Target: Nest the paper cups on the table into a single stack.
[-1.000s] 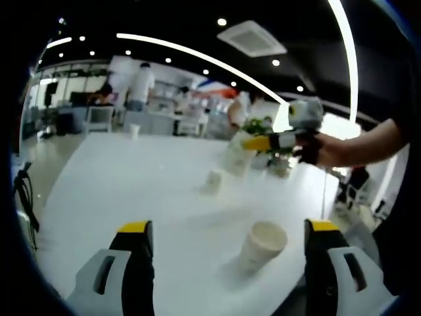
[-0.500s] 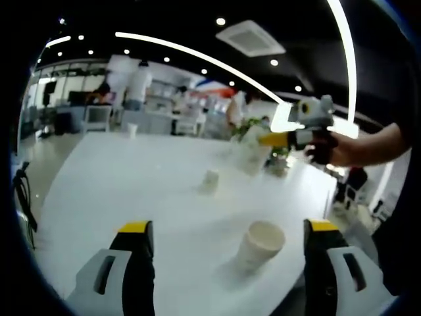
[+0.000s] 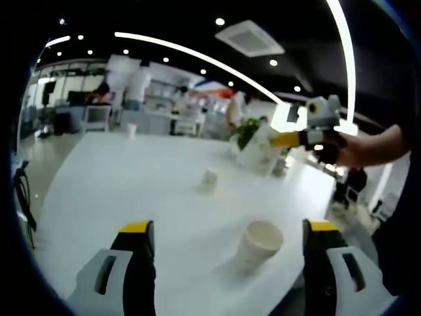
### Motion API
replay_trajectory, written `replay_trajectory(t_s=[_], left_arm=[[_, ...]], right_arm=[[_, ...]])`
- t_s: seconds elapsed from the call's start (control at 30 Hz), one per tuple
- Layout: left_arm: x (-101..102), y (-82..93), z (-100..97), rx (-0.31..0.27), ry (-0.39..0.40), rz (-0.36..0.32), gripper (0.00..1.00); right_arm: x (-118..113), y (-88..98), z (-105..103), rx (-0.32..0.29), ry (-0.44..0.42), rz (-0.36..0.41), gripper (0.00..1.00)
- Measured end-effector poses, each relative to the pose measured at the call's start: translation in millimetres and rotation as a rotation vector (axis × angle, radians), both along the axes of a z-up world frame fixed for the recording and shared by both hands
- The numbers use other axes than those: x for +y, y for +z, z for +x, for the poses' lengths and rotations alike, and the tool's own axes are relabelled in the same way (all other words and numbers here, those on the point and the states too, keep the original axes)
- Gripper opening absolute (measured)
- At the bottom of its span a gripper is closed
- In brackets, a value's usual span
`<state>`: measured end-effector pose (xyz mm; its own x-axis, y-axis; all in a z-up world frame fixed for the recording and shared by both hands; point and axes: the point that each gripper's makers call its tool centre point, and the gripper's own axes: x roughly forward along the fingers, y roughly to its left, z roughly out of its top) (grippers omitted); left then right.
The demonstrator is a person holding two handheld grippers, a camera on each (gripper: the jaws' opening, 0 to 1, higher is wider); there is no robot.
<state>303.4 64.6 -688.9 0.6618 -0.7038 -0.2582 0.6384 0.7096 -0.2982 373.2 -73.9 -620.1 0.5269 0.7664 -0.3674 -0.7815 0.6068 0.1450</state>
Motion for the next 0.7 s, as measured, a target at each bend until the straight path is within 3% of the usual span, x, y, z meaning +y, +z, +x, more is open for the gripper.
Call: replay_trajectory(t_s=[0.7], left_arm=[[-13.8,5.3,-3.0,0.002,-0.028,-0.029,0.9]], right_arm=[[-4.6,-7.6,-15.7,0.019,0.001,0.007,0.35]])
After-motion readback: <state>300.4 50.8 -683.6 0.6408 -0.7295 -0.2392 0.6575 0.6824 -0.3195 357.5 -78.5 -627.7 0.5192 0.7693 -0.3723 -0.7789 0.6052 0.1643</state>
